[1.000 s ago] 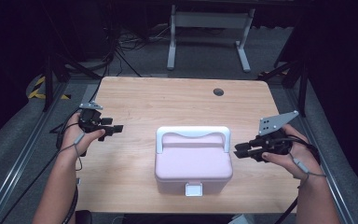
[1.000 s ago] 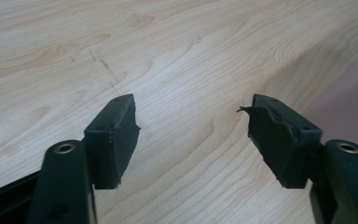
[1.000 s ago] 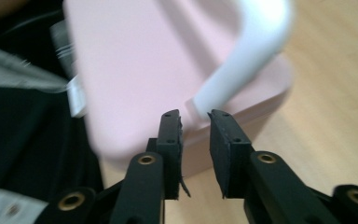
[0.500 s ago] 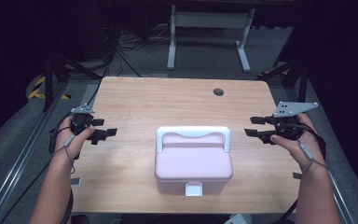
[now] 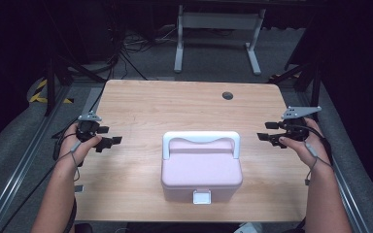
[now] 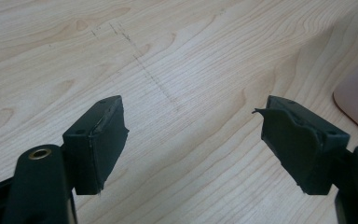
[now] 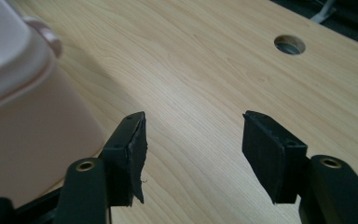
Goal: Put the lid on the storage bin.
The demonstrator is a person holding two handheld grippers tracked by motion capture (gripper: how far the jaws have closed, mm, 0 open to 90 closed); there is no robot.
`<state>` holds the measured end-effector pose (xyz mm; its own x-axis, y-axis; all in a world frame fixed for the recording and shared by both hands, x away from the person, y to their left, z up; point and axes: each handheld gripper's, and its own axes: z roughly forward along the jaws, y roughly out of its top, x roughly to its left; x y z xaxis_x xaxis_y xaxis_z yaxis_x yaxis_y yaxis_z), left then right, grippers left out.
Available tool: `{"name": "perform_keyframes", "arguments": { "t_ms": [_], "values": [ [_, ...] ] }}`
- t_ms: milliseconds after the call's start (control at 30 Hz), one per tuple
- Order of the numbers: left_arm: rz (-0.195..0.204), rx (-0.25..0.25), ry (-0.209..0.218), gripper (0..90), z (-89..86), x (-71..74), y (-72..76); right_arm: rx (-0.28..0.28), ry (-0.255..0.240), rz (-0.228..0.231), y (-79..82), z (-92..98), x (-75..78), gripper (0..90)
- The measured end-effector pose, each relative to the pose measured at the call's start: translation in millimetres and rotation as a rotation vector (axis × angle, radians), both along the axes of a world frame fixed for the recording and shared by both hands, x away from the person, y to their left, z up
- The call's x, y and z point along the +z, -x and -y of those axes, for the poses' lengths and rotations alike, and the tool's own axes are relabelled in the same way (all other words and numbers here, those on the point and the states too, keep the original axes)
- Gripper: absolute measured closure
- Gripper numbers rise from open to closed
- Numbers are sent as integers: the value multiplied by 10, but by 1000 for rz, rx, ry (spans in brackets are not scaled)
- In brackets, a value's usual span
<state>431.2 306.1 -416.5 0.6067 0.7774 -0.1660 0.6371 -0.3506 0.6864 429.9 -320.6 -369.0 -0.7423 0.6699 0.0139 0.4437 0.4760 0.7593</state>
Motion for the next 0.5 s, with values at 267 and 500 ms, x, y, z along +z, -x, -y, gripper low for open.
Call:
{"name": "perform_keyframes", "arguments": {
  "t_ms": [267,500],
  "values": [
    [-28,6,-13,218,35,-76,-38,-58,21,-63,-161,76,-302,398],
    [-156,19,20,296,98,-90,-56,-94,66,-105,-229,88,-466,387]
  ]
}}
